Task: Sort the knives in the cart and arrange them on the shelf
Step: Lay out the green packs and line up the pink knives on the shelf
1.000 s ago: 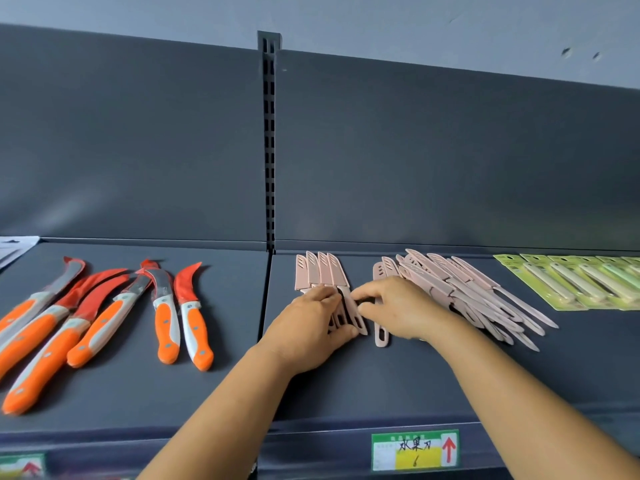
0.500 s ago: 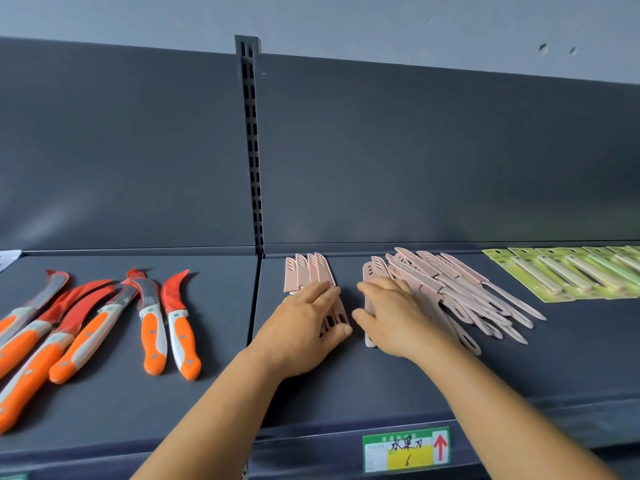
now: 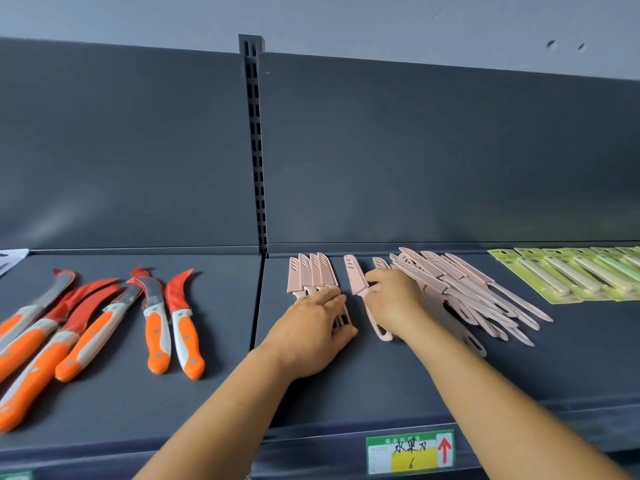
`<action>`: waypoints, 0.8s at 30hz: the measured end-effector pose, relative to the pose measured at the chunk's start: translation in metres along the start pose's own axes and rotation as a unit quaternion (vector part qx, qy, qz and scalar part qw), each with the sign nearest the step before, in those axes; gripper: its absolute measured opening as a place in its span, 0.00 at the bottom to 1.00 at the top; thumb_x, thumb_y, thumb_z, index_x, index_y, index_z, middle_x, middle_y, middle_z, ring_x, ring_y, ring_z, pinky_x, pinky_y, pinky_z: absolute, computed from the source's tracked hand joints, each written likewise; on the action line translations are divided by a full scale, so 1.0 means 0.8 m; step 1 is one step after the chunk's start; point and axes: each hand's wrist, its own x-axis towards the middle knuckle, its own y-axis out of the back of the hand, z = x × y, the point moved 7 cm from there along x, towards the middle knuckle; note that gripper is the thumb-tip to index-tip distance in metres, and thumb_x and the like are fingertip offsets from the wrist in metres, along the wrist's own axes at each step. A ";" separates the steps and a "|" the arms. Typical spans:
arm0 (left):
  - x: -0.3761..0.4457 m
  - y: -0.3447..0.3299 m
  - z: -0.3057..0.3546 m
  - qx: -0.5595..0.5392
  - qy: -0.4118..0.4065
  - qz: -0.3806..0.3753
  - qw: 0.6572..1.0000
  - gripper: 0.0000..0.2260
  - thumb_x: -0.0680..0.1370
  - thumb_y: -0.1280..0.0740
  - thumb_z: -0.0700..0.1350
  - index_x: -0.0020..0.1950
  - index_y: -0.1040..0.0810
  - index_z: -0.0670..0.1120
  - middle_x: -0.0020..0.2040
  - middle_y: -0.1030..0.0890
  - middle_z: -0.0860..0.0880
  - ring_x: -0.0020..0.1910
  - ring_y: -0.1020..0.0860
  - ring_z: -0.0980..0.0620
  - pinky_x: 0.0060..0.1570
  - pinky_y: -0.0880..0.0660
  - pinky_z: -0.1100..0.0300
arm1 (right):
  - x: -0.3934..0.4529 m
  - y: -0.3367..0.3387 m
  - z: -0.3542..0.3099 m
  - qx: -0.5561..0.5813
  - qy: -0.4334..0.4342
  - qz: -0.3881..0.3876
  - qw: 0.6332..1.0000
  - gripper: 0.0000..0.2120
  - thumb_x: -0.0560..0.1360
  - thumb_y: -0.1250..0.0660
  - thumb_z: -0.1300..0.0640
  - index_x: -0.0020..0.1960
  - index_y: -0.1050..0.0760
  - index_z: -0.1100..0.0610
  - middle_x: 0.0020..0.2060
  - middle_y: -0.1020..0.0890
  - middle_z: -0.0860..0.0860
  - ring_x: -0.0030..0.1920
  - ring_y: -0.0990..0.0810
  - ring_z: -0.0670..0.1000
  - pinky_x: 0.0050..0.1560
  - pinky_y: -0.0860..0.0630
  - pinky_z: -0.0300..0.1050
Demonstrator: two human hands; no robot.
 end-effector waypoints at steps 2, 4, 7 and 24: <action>0.000 -0.001 -0.001 -0.001 0.001 -0.003 1.000 0.26 0.80 0.41 0.56 0.76 0.39 0.48 0.77 0.42 0.52 0.74 0.41 0.50 0.70 0.44 0.62 | 0.004 -0.011 0.001 0.111 -0.017 -0.015 0.994 0.15 0.74 0.40 0.66 0.56 0.21 0.55 0.53 0.18 0.54 0.52 0.21 0.58 0.50 0.22 0.47; 0.001 -0.001 0.000 -0.002 0.000 -0.003 1.000 0.26 0.80 0.41 0.55 0.76 0.39 0.48 0.77 0.42 0.53 0.74 0.40 0.49 0.70 0.43 0.61 | 0.006 -0.021 -0.001 0.174 -0.022 -0.030 0.984 0.17 0.75 0.41 0.64 0.58 0.21 0.52 0.53 0.17 0.52 0.52 0.20 0.55 0.53 0.22 0.48; 0.001 -0.003 -0.001 -0.007 0.000 -0.004 1.000 0.25 0.80 0.41 0.55 0.75 0.38 0.48 0.77 0.41 0.53 0.72 0.38 0.48 0.69 0.41 0.60 | 0.010 -0.025 -0.005 0.158 -0.015 -0.032 0.987 0.17 0.77 0.41 0.61 0.61 0.22 0.49 0.56 0.18 0.49 0.52 0.20 0.53 0.50 0.22 0.44; 0.005 0.010 0.019 0.023 -0.051 -0.001 0.998 0.28 0.79 0.40 0.57 0.76 0.41 0.48 0.76 0.40 0.51 0.73 0.40 0.51 0.71 0.43 0.60 | 0.008 -0.018 -0.010 -0.099 0.063 -0.023 0.993 0.12 0.77 0.42 0.61 0.56 0.24 0.53 0.62 0.27 0.55 0.58 0.29 0.57 0.51 0.30 0.44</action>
